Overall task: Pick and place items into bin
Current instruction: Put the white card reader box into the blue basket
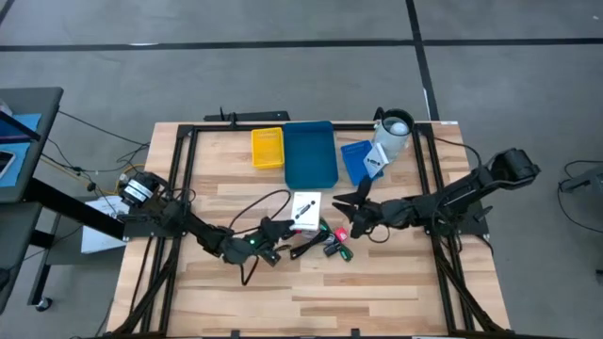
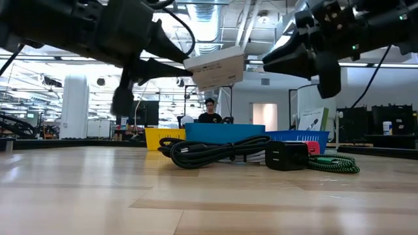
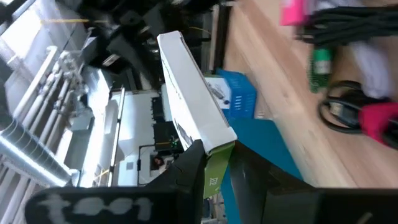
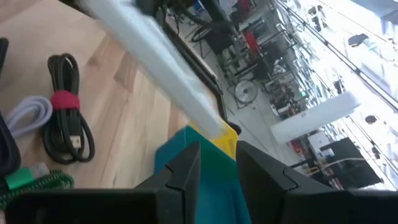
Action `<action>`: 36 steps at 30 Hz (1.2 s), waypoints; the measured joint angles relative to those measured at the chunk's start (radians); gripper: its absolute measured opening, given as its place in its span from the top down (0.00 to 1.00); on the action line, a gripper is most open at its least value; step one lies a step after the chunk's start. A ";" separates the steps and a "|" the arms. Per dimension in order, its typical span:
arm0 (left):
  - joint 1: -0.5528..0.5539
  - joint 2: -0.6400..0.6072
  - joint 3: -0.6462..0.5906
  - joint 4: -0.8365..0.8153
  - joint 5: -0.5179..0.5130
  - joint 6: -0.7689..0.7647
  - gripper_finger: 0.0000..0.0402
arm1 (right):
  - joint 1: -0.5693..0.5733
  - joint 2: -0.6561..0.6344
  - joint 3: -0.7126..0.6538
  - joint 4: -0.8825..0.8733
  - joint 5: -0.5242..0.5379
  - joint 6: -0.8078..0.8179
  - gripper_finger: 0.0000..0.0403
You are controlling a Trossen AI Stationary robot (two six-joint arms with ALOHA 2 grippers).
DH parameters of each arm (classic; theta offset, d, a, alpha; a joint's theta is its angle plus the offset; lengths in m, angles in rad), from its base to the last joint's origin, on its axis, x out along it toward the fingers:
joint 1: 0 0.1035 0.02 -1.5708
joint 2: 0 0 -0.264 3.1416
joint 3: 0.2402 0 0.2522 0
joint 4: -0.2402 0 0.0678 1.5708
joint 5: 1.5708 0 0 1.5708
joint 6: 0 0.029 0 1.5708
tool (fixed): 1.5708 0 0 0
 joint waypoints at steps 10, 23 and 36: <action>0.010 0.000 0.000 0.066 0.039 0.034 0.88 | 0.046 0.130 0.090 0.000 0.102 -0.094 0.68; 0.010 0.000 0.000 0.066 0.039 0.021 0.88 | 0.070 0.159 0.124 0.011 0.178 -0.201 0.41; 0.010 0.000 0.000 0.066 0.040 0.001 0.88 | 0.109 0.159 0.179 0.004 0.067 -0.312 0.45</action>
